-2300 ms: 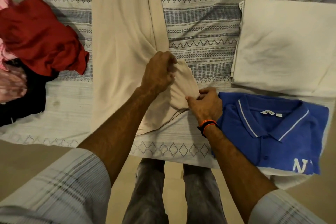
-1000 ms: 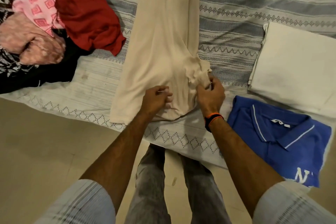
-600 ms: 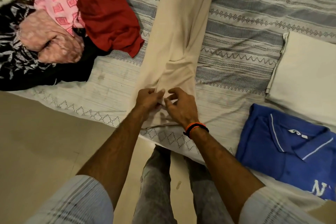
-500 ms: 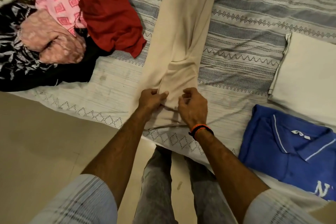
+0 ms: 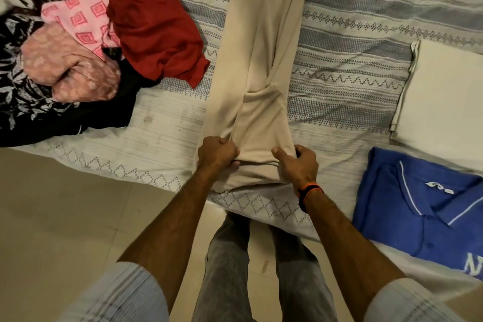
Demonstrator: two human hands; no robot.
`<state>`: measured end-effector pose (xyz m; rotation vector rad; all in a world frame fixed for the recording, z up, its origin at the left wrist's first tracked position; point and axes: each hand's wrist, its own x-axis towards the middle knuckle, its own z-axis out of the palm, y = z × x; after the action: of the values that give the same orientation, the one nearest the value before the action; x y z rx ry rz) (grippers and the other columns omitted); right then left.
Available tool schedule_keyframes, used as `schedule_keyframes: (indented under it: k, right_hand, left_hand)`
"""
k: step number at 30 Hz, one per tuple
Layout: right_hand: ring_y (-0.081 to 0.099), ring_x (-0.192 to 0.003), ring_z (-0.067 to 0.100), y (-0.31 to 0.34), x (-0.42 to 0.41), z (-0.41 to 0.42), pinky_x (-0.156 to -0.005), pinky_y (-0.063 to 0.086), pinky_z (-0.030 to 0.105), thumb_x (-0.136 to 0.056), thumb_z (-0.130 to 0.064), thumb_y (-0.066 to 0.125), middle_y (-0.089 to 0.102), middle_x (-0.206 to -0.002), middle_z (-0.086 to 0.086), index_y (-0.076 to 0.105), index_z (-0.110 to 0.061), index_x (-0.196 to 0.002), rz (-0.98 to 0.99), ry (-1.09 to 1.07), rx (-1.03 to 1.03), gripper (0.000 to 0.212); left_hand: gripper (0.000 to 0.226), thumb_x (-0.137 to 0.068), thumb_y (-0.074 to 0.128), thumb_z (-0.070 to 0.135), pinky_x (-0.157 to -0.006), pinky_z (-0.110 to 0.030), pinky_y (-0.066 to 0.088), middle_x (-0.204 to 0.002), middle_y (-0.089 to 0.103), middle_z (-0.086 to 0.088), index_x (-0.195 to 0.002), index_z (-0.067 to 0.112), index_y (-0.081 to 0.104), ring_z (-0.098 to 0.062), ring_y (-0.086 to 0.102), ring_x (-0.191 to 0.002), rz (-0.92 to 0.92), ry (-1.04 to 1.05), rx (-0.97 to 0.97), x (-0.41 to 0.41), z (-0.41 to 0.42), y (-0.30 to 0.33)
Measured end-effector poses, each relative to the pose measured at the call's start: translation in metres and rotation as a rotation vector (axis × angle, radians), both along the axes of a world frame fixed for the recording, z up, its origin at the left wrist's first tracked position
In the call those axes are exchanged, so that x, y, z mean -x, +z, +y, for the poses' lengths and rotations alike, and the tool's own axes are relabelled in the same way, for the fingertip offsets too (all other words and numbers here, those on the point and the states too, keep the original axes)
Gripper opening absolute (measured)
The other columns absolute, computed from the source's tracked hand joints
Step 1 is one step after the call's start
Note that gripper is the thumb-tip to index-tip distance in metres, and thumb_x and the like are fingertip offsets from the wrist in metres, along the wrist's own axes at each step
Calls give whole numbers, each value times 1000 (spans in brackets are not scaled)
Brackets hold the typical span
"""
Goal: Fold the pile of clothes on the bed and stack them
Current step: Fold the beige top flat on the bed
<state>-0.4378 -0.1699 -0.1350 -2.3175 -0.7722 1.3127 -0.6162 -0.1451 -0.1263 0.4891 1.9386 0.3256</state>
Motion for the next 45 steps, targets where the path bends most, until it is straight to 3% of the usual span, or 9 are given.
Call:
schedule_keyframes:
  k: [4, 9, 15, 19, 24, 26, 36, 40, 45]
  right_hand:
    - [62, -105, 30, 3, 5, 0, -85, 49, 35, -75, -30, 80, 68, -110, 11, 63, -7, -113, -165, 145, 79, 48]
    - [57, -104, 27, 20, 9, 22, -90, 49, 39, -71, -25, 79, 58, -113, 10, 55, -9, -114, -269, 229, -131, 52]
    - [64, -91, 20, 44, 7, 60, -89, 52, 35, -79, -19, 76, 64, -94, -2, 59, -13, -107, -97, 161, -206, 33]
    - [62, -88, 14, 59, 1, 87, -87, 51, 30, -82, -19, 76, 63, -90, -5, 62, -11, -105, -75, 163, -243, 28]
    - [63, -87, 13, 68, -9, 125, -84, 50, 26, -82, -18, 75, 64, -86, -6, 65, -11, -103, -58, 152, -271, 25]
    - [62, -84, 12, 68, -14, 142, -80, 48, 23, -82, -18, 75, 64, -85, -6, 65, -11, -102, -53, 143, -272, 24]
    - [65, -80, 11, 53, -38, 234, -76, 54, 26, -83, -25, 74, 67, -85, -5, 65, -14, -101, -4, 174, -231, 24]
    - [57, -74, 4, 45, -40, 273, -62, 42, 11, -85, -27, 74, 63, -83, -8, 65, -13, -105, -25, 196, -217, 27]
    - [63, -90, 16, 31, -33, 319, -85, 55, 33, -83, -35, 75, 63, -89, -6, 61, -14, -111, -72, 175, -233, 38]
  left_hand:
    - [23, -74, 78, 20, -73, -29, 50, -96, 72, -13, -91, 5, 70, -28, 67, -92, 155, -274, -14, 2, -3, -1]
    - [48, -72, 84, 30, -92, -33, 51, -113, 68, -5, -114, 15, 64, -24, 63, -108, 238, -361, -96, 4, 18, 15]
    - [40, -77, 81, 22, -90, -32, 54, -107, 69, -2, -113, 11, 65, -17, 64, -99, 109, -333, -284, 1, 59, 39]
    - [31, -78, 80, 17, -81, -23, 49, -97, 71, -2, -106, 11, 67, -16, 66, -92, 52, -327, -337, -8, 93, 57]
    - [22, -77, 78, 14, -89, -45, 57, -96, 72, -6, -96, 18, 66, -25, 69, -95, 17, -333, -355, -23, 139, 64]
    - [20, -78, 76, 17, -88, -45, 57, -97, 72, -5, -94, 21, 65, -25, 69, -95, 22, -347, -358, -32, 159, 65]
    - [28, -84, 75, 21, -91, -44, 56, -107, 71, -7, -110, 13, 66, -22, 68, -99, 66, -327, -340, -57, 243, 58]
    - [35, -85, 75, 23, -92, -39, 56, -111, 68, -2, -117, 14, 62, -16, 65, -99, 157, -322, -372, -66, 273, 47]
    - [58, -78, 80, 31, -98, -37, 50, -121, 61, -3, -126, 16, 53, -19, 61, -111, 279, -367, -401, -72, 314, 27]
